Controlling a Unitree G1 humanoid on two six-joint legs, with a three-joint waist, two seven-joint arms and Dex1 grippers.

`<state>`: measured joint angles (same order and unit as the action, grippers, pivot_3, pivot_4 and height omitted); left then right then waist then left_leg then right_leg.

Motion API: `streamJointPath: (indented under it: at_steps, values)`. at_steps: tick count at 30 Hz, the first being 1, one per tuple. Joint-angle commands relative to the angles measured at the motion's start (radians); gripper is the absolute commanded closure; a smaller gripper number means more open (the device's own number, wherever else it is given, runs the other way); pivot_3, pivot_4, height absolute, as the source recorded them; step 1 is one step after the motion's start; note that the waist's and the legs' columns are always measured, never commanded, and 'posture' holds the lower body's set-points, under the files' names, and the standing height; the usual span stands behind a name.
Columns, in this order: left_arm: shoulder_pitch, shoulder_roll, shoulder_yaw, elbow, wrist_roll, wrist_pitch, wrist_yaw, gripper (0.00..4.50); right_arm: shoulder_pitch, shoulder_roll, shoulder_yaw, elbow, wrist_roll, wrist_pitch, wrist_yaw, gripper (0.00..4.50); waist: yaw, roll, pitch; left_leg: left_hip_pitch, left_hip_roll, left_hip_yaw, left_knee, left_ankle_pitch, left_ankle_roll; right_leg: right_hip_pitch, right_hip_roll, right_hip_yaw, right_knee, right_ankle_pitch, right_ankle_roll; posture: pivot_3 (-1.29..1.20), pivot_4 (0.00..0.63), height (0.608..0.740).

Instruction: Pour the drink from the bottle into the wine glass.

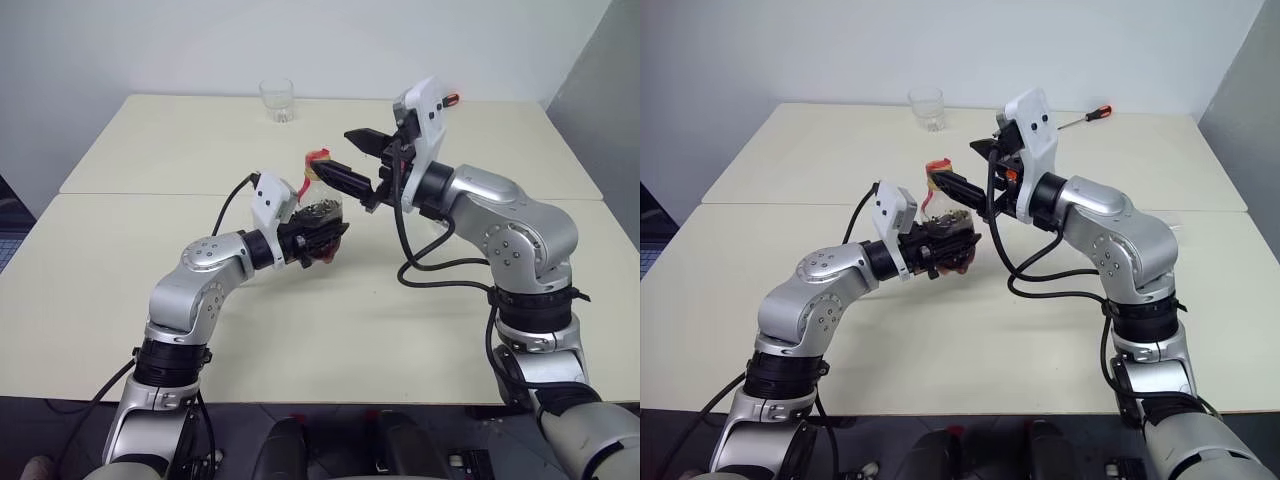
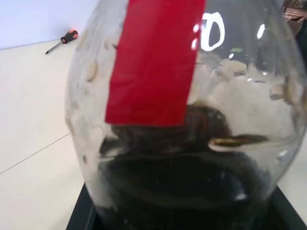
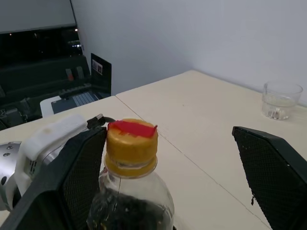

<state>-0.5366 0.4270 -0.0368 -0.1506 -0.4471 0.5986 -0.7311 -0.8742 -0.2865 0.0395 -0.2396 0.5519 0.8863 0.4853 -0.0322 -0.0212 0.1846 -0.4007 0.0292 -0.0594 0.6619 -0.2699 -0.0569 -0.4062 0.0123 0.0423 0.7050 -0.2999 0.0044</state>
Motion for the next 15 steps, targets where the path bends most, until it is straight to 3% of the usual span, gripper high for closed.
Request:
streamJointPath:
  at_steps: [1,15]
  values:
    - [-0.028,0.0,0.018,-0.033,-0.007,-0.032,-0.004,2.5,0.012,-0.029,-0.035,-0.048,0.013,0.011,-0.001,0.04,0.0,0.0,0.0,0.0,0.0,0.0,0.0,0.0,0.0,0.0,0.0,0.0,0.0,0.0,0.0,0.0,0.15,0.74]
    - [-0.026,0.004,0.016,-0.037,-0.009,-0.029,-0.011,2.5,0.032,-0.076,-0.062,-0.052,0.029,0.025,-0.015,0.04,0.0,0.0,0.0,0.0,0.0,0.0,0.0,0.0,0.0,0.0,0.0,0.0,0.0,0.0,0.0,0.0,0.15,0.74]
